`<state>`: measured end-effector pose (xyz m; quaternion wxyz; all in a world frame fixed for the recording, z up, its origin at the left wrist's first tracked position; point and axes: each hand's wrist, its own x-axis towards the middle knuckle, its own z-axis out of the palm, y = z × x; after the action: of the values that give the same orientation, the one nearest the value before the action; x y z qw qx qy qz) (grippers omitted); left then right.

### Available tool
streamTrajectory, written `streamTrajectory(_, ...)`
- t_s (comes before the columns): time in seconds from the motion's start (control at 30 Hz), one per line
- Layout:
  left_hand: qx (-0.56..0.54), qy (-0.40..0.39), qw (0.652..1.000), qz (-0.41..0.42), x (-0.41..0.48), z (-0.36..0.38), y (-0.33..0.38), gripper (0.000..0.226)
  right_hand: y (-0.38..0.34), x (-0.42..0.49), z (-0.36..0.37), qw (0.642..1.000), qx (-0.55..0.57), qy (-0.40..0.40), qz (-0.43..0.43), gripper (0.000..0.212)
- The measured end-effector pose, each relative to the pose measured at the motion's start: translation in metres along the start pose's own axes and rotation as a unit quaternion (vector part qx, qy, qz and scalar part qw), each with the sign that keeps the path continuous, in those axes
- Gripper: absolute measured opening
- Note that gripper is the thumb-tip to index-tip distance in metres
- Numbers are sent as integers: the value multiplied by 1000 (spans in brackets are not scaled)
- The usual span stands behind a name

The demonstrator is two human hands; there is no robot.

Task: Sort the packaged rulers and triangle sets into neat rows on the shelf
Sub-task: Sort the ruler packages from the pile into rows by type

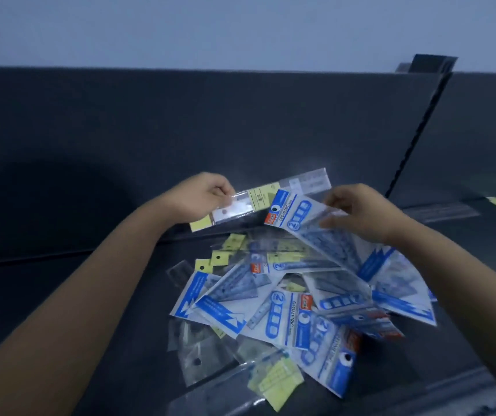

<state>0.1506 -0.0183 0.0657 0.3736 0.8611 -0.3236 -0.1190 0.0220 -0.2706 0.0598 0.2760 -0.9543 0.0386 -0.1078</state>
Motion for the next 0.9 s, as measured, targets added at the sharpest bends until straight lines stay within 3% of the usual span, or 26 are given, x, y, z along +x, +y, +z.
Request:
streamTrajectory(0.1, -32, 5, 999, 43, 11, 27, 42, 10, 21, -32, -37, 999, 20, -42, 16, 15)
streamTrajectory(0.2, -28, -46, 996, 68, 21, 72, 86, 7, 57, -65, -72, 997, -19, -71, 27, 9)
streamTrajectory(0.3, -38, -64, 994, 83, 33, 130, 129, 10, 107, -96, -104, 997, -31, -63, 20, 7)
streamTrajectory(0.47, -47, -47, 995, 79, 57, 228, 193, 12, 198, -143, -148, 999, -26, -20, 17, 22)
streamTrajectory(0.57, -58, -42, 996, 50, 73, 273, 224, 11, 241, -163, -174, 999, 21, 9, 26, 14)
streamTrajectory(0.9, -77, -62, 994, 46, 171, 360, 289, 11, 351, -154, -233, 990, 100, -2, 96, 15)
